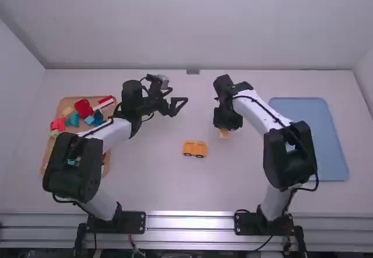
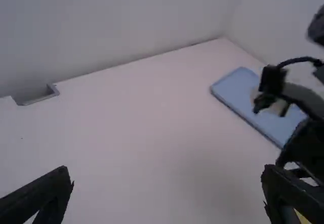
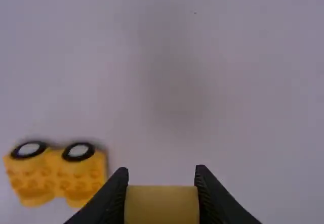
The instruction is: Assemble lego blocks to make yellow taxi
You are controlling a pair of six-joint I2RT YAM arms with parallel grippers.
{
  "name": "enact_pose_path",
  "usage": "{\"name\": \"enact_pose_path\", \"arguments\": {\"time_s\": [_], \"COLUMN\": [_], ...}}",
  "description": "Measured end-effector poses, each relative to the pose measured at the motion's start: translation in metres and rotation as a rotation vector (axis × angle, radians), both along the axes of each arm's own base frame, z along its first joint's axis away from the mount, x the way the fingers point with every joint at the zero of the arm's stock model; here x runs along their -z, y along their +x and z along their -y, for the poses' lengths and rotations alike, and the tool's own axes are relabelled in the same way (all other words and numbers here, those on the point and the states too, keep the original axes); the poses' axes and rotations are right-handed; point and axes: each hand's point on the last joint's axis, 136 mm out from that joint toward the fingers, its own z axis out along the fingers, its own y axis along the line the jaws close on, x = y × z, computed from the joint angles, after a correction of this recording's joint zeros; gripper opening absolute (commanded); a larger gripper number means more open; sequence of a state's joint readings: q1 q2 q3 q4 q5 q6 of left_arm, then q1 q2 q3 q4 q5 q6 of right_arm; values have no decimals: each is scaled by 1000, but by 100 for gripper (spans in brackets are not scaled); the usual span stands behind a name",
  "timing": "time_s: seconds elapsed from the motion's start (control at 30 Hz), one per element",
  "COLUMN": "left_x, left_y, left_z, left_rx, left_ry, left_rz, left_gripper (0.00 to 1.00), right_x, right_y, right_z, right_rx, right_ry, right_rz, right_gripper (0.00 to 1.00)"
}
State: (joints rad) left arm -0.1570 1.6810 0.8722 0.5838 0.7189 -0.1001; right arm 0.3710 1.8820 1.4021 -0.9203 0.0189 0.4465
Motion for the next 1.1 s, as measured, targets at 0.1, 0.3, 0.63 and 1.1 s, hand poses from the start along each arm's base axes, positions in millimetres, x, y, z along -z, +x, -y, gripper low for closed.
{"name": "enact_pose_path", "arguments": {"time_s": [0.1,0.3,0.63,1.1], "left_x": [3,5,6,7], "left_y": [-1,1,5,6], "left_z": [0,-2,-6,-7], "left_rx": [3,-14,-43,-52], "left_ry": [15,24,34,39], "left_rz": [-1,0,0,-6], "left_gripper": [99,99,99,99], "right_x": [27,57,84,90], "right_y": [-3,-22,-49,-48], "right_z": [11,35,42,26], "right_rx": [111,418,1053,1397], "right_ry": [27,95,154,255], "right_rz": [-52,-175,-323,-371], "right_gripper": [1,0,0,0]}}
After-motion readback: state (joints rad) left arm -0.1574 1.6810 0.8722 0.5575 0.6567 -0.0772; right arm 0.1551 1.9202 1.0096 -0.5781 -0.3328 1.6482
